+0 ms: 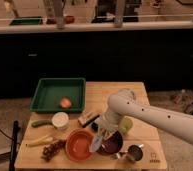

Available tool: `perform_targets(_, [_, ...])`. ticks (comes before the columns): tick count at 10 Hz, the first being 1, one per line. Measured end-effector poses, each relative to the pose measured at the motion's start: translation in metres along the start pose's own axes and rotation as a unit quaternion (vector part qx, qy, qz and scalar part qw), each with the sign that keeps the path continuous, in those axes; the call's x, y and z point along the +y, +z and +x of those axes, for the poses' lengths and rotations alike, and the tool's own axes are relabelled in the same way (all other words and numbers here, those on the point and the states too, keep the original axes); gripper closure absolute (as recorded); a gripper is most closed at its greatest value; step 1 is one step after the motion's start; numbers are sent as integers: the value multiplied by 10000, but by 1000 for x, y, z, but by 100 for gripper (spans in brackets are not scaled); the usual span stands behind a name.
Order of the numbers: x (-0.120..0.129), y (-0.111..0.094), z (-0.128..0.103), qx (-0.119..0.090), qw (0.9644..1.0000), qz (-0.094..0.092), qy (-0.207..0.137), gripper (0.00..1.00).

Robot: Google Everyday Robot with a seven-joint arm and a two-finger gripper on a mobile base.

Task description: Wipe purple bowl with towel

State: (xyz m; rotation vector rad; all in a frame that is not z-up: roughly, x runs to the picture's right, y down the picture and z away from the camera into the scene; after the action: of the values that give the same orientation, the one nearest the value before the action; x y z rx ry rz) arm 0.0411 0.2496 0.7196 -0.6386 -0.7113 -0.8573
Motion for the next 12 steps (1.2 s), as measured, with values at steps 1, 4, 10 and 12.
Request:
perform_targets(1, [5,2,-7,-46,10000,-44,-26,97])
perform_targets(4, [29,6,-18,-120,9998,-137,95,97])
perform_targets(10, [80,-6,9,65,9968,-115,789,97])
perform_targets(12, [73,-14,23,194,9964,-14,827,97])
